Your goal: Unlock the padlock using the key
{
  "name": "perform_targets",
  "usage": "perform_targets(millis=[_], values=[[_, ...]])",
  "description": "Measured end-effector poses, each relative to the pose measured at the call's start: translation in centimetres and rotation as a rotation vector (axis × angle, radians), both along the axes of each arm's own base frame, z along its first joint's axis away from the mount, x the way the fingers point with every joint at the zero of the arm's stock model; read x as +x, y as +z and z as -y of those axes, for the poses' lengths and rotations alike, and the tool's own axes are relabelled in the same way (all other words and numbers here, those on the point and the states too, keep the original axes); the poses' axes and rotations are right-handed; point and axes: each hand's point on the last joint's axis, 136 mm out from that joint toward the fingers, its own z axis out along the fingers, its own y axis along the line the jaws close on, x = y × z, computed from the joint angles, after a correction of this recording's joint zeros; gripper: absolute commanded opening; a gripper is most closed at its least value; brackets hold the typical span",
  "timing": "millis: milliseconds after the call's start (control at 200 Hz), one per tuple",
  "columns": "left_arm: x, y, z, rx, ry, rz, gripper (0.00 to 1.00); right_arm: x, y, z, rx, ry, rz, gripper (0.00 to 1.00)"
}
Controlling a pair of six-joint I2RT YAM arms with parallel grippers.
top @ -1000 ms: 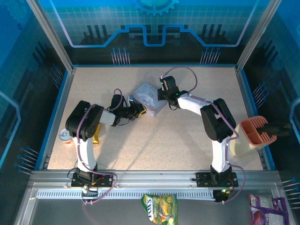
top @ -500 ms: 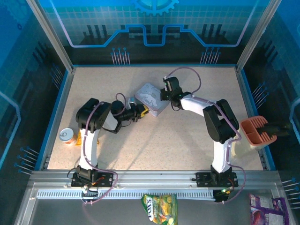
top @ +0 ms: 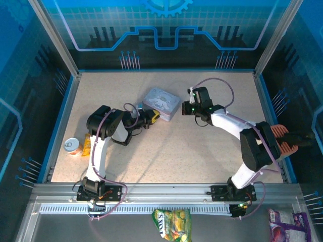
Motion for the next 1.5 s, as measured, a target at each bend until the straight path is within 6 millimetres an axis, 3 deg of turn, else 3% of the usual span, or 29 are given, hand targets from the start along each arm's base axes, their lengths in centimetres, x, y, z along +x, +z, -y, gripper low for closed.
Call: perform_targets(millis=[230, 330, 555, 901, 1146, 1361, 1501], values=[[1.3, 0.1, 0.1, -0.009, 0.100, -0.008, 0.00, -6.4, -0.3, -0.2, 0.191, 0.009, -0.084, 0.00], [2.2, 0.3, 1.6, -0.023, 0.115, 0.001, 0.00, -8.8, -0.6, -0.6, 0.284, -0.002, -0.114, 0.00], [2.0, 0.4, 3.6, -0.027, 0.131, -0.001, 0.00, -11.6, -1.5, -3.3, 0.460, -0.021, -0.151, 0.00], [2.1, 0.4, 4.1, -0.039, 0.157, -0.005, 0.00, -9.1, -4.1, -5.3, 0.657, -0.170, -0.128, 0.00], [2.2, 0.5, 4.0, -0.061, 0.168, -0.023, 0.00, -7.1, -4.5, -4.9, 0.755, -0.264, -0.048, 0.00], [2.2, 0.5, 4.1, -0.072, 0.167, -0.031, 0.00, -5.8, -6.7, -5.4, 0.834, -0.318, -0.074, 0.00], [2.2, 0.5, 4.1, -0.074, 0.166, -0.031, 0.00, -5.0, -5.5, -5.9, 0.880, -0.311, -0.052, 0.00]])
